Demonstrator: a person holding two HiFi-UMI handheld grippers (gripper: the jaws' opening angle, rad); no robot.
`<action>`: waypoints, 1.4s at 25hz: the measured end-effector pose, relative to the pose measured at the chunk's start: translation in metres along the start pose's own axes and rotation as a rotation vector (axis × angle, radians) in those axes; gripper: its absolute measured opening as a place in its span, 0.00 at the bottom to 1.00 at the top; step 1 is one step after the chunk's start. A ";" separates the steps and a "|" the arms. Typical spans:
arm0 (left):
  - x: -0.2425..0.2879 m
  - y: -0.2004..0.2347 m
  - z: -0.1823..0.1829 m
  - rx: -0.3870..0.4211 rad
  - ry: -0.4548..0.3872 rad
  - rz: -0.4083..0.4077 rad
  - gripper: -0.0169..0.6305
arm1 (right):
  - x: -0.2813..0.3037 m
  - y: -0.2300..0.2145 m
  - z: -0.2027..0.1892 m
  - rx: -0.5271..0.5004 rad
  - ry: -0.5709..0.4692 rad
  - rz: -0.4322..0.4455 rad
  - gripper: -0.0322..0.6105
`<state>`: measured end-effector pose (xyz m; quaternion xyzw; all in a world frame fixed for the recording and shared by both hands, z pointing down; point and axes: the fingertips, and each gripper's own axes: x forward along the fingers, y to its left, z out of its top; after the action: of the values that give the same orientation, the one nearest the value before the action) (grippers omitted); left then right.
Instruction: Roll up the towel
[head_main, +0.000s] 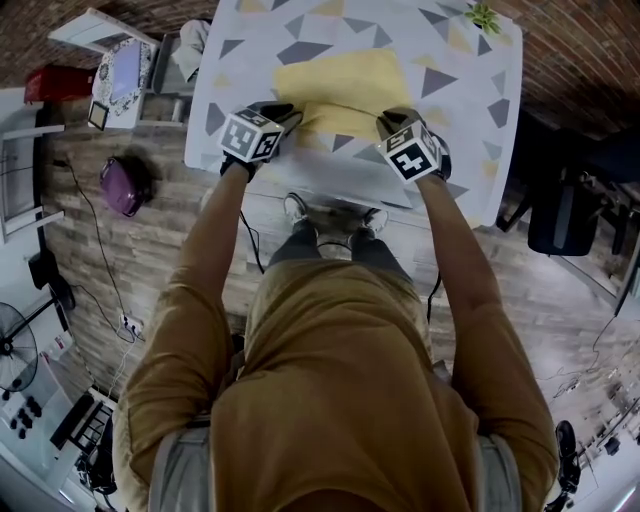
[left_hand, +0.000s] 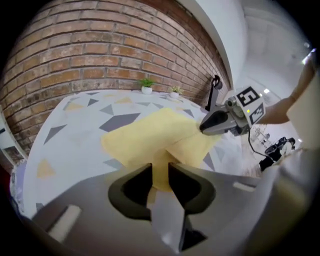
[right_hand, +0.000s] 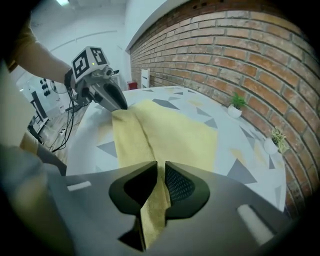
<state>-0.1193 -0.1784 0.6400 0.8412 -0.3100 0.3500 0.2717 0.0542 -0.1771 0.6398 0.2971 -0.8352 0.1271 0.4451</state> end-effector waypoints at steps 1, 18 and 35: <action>0.000 0.002 -0.004 0.012 0.014 0.013 0.20 | 0.000 -0.001 0.000 -0.003 -0.001 -0.008 0.10; 0.002 -0.027 -0.008 0.176 -0.013 0.160 0.18 | -0.032 0.002 -0.043 -0.023 -0.009 -0.128 0.10; -0.024 -0.017 -0.041 0.042 -0.012 0.271 0.19 | -0.055 -0.003 -0.045 -0.077 -0.043 -0.181 0.10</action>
<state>-0.1374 -0.1316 0.6425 0.7993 -0.4148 0.3848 0.2024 0.1100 -0.1371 0.6206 0.3568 -0.8185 0.0479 0.4478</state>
